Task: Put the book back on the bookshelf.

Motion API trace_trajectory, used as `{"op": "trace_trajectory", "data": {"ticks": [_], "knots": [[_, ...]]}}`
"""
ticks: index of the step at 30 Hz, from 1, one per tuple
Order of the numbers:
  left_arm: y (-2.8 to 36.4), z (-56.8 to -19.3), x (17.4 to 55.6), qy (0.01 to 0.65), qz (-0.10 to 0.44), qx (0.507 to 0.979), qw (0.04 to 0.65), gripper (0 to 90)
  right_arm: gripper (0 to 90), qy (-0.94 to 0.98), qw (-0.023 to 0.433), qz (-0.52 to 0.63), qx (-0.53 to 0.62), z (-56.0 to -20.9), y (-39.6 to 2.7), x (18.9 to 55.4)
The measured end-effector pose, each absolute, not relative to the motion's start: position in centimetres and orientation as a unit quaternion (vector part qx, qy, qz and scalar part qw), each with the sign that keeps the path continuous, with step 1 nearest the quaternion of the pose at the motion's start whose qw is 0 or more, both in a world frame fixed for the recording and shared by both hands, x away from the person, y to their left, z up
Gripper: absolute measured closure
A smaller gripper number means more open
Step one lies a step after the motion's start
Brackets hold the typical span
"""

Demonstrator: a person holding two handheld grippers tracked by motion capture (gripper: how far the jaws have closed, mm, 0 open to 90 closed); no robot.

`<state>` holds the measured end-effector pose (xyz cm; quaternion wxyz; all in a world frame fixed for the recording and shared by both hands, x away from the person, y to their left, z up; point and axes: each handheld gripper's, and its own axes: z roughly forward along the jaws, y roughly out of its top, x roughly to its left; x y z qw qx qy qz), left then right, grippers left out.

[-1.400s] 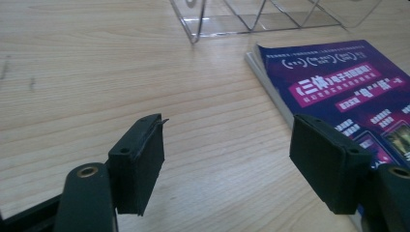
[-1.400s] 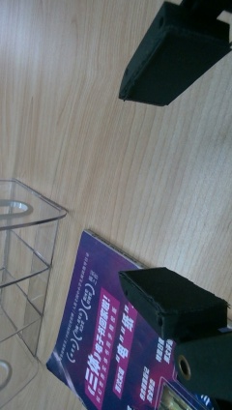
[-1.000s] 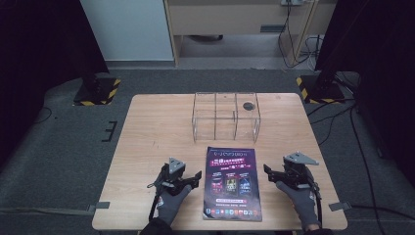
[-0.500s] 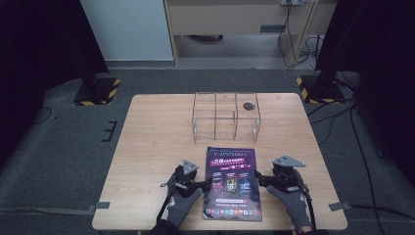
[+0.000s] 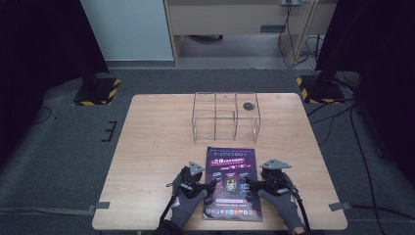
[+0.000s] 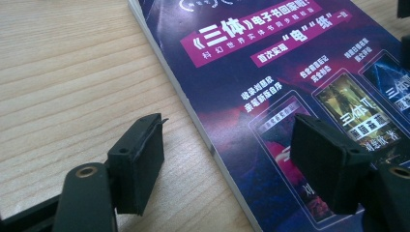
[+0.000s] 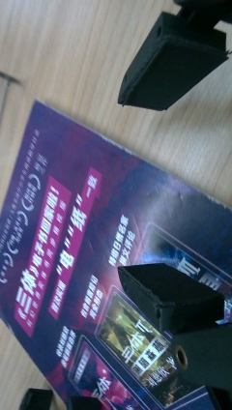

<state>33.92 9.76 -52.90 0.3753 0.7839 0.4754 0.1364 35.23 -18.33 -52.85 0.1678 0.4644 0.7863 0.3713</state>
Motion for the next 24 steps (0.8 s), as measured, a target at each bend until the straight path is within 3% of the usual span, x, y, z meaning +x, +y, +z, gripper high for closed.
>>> {"op": "trace_trajectory", "data": {"ticks": [12, 24], "knots": [[8.7, -52.9, 33.8, 0.466, 0.133, 0.791, 0.374, 27.0, 18.3, 0.784, 0.148, 0.374, 0.472, -53.4, -17.6, 35.3], [8.1, -52.9, 33.7, 0.466, 0.134, 0.789, 0.377, 26.2, 18.4, 0.779, 0.159, 0.387, 0.467, -53.7, -17.2, 35.0]]}}
